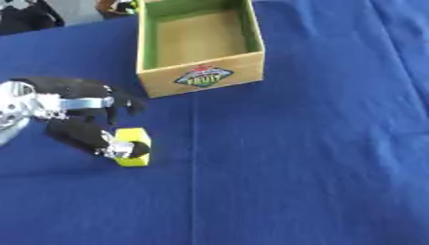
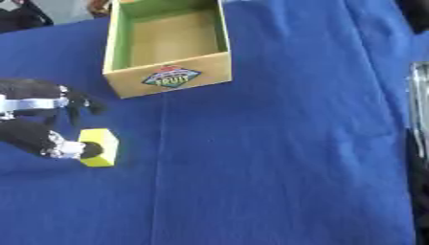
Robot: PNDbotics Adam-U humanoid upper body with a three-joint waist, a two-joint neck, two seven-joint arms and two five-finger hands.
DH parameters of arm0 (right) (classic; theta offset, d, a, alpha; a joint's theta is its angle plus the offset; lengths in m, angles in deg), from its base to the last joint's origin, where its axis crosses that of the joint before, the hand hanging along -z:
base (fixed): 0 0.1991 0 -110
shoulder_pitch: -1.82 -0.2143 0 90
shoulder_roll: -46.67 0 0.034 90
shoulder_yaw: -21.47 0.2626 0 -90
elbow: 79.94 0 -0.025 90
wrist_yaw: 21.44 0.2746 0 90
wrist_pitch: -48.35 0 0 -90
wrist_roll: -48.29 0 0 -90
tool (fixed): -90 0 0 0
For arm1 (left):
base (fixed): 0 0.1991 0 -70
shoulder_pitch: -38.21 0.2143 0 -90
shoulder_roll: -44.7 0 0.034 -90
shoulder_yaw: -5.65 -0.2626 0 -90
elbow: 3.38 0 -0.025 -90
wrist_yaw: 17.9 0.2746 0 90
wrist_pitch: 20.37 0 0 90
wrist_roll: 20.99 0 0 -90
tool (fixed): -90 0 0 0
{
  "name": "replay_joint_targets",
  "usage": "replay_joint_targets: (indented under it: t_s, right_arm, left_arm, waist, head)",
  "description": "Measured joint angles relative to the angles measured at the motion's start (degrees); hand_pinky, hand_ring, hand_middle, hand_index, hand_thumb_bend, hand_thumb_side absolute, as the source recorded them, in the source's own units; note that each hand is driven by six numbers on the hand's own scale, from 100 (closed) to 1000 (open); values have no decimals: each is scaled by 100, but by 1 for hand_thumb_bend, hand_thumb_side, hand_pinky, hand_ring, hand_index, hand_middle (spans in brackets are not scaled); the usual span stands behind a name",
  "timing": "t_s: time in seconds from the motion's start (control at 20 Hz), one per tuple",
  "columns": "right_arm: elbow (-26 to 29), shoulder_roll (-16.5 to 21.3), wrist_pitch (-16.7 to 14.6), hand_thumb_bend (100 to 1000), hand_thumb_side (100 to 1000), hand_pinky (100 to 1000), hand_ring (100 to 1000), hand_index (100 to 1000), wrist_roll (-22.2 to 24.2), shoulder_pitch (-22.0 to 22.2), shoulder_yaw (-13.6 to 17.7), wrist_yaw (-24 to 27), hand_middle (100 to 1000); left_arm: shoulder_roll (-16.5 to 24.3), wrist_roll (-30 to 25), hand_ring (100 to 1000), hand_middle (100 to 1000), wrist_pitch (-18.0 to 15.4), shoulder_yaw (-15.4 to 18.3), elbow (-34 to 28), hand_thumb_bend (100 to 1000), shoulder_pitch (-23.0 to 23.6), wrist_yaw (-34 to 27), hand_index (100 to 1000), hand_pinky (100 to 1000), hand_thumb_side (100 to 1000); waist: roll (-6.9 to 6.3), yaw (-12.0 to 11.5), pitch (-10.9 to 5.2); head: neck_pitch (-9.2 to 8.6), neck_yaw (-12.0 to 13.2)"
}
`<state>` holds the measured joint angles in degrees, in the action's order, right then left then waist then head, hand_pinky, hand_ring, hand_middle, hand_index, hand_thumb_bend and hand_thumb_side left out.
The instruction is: Pick up objects on the table and place them in the box.
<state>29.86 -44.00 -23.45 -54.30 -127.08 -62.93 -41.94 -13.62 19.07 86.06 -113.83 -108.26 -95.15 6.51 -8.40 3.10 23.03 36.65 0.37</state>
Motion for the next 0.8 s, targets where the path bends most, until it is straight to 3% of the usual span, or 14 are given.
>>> replay_joint_targets:
  t_s: [0.5,0.8]
  right_arm:
    - [-29,-26,1,100,561,790,685,661,0,-13,3,82,582]
    - [-32,-26,8,100,555,791,677,658,7,-5,5,146,575]
  left_arm:
    - [-177,-41,772,970,-348,-74,517,714,0,505,1000,528,823]
    - [-211,-98,786,979,-583,-99,687,723,0,711,1000,538,829]
  waist:
    - [3,38,25]
    - [2,46,31]
  head:
    - [-18,-1]
    - [-43,-1]
